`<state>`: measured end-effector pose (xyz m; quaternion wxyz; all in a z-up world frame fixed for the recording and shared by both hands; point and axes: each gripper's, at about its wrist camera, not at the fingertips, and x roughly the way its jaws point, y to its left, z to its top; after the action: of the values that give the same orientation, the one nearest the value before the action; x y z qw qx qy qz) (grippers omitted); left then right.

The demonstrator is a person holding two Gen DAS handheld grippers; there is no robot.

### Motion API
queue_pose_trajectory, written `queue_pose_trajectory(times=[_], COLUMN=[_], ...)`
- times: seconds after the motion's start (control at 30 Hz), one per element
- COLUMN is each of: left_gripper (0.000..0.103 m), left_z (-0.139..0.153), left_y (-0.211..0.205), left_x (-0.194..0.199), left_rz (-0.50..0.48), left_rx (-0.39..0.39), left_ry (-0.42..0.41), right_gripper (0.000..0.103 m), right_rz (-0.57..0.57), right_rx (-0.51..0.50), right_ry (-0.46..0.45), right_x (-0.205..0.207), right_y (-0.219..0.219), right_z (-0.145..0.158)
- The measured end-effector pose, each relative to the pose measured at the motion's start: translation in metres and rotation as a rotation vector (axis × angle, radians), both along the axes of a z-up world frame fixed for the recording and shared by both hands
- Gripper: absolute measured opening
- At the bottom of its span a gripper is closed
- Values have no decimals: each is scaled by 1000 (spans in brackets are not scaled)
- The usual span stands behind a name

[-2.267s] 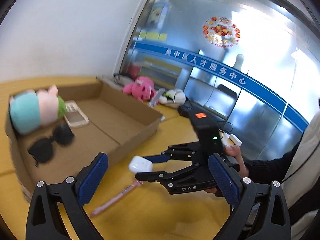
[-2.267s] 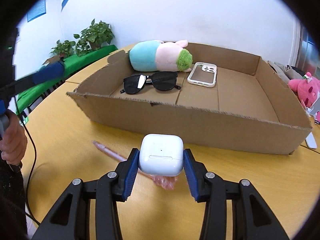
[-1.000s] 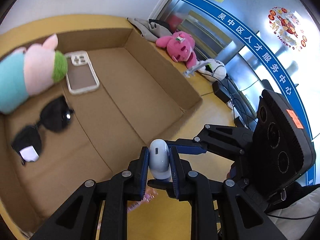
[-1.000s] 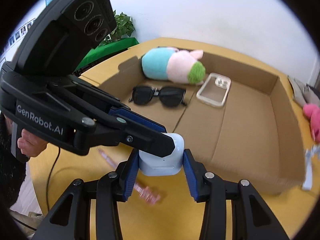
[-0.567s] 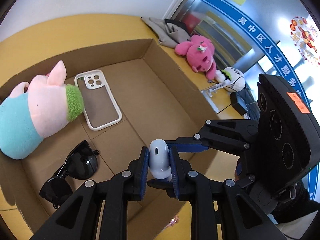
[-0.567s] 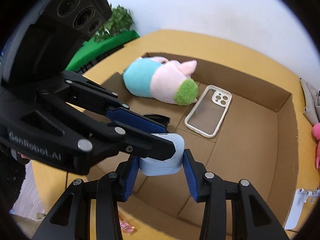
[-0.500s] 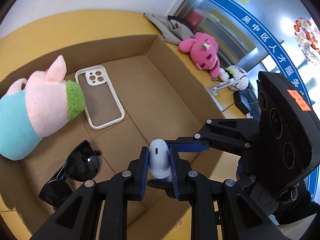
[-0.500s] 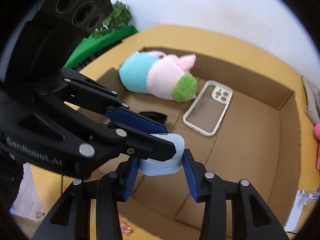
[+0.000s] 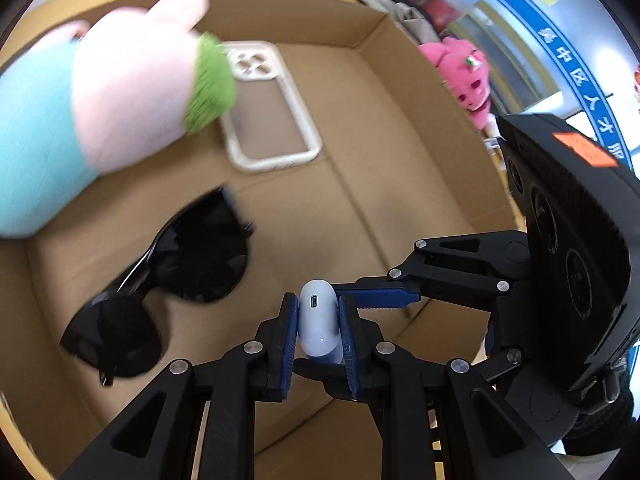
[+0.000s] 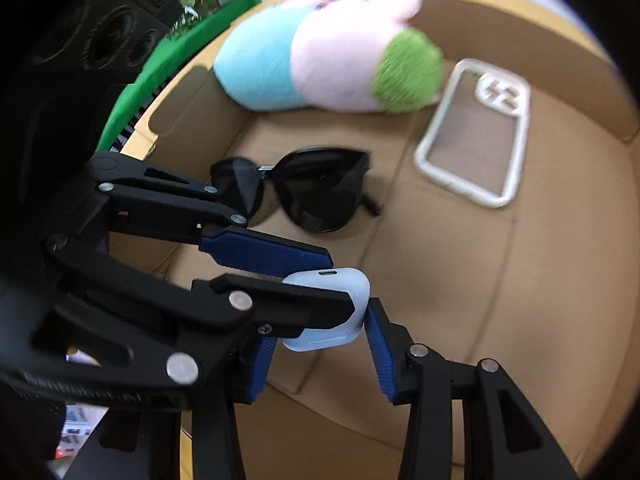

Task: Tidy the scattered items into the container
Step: 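Carry the earbud case into the box with the right gripper while the left gripper also clamps it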

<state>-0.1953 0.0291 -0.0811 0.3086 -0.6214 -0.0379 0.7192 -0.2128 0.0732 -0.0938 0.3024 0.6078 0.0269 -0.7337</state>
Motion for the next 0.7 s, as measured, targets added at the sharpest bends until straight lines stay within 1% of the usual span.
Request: queue_pose_trajectory(times=[0.07,0.17,0.37,0.43,0.47,0.53,0.63,0.7], left_gripper=[22,22,25,29,30,44,53,58], left_z=[-5,-5,-10,-13,-14,-15,-14,-12], left_y=[-8,-20,-32,-37,-39,-41,-44,-46], left_x=[1,1,1,1,1,3,4,5], left_rz=[21,49,77,88,96,110,127,138], left_rx=[-21,-34,-94,-91,-91,-116,-136,-139], left_ry=[-25,-38,-38,-46,-49,-43,-37,-26], right_gripper=[41,41,41,41,43,45,46,49], right_rz=[4,-15,-32,-24,-28,-28,-34,-45], right_rx=[2,-11,8,20,29,31,38,46], right_ry=[-34,-54,-50,-50,-44,-37,-24,-16], right_x=[1,2,8,12,14,16,20,22], right_y=[-11,-22,-41,-49,-51,-53,-54,-53], right_z=[-7,-10,-10,-12,-11,-10,-10,-9])
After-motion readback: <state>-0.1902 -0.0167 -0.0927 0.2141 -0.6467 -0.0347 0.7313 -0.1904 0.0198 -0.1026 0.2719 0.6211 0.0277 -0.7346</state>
